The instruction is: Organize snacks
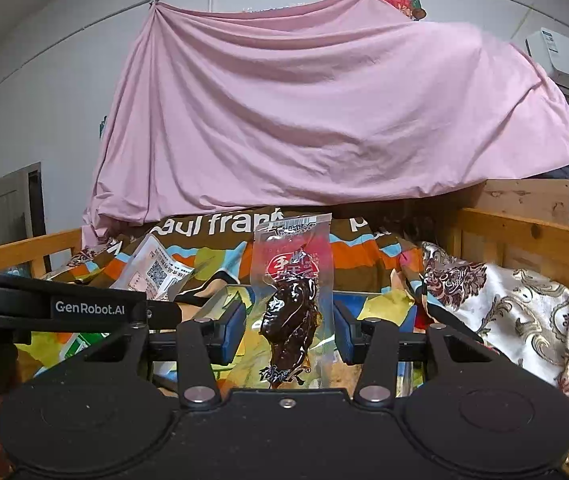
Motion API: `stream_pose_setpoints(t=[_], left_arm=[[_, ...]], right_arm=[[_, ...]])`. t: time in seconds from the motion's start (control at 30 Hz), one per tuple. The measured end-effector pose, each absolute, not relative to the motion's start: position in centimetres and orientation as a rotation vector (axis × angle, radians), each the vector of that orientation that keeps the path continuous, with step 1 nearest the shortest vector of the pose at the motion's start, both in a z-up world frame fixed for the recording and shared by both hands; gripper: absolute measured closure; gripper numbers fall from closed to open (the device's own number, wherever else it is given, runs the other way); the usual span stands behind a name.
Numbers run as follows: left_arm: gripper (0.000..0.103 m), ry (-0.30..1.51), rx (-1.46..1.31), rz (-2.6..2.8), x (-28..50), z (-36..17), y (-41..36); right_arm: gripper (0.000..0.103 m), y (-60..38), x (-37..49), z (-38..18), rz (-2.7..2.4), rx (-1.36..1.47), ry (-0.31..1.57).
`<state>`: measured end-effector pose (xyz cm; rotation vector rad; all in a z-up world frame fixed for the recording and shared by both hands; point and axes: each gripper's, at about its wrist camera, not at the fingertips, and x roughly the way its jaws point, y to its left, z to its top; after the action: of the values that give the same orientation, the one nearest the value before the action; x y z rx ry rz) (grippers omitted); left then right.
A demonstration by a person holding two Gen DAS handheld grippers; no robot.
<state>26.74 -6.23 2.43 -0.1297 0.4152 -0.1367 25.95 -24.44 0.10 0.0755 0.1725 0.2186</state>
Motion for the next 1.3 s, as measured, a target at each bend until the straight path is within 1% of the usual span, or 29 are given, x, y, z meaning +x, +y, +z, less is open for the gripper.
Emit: stream_pose_setpoints(t=[0.5, 0.9, 1.3], left_arm=[[0.049, 0.434, -0.094, -0.116, 33.4, 1.5, -6.9], [0.049, 0.478, -0.034, -0.101, 39.8, -0.9, -7.5], [0.048, 0.541, 0.0, -0.075, 44.0, -3.6, -8.5]], right_arm=[[0.055, -25.7, 33.9, -1.6, 0.204, 0.133, 0.177], [0.055, -28.3, 41.0, -4.3, 0.183, 0.218, 0.21], [0.055, -29.7, 44.6, -6.8, 0.201, 0.259, 0.277]])
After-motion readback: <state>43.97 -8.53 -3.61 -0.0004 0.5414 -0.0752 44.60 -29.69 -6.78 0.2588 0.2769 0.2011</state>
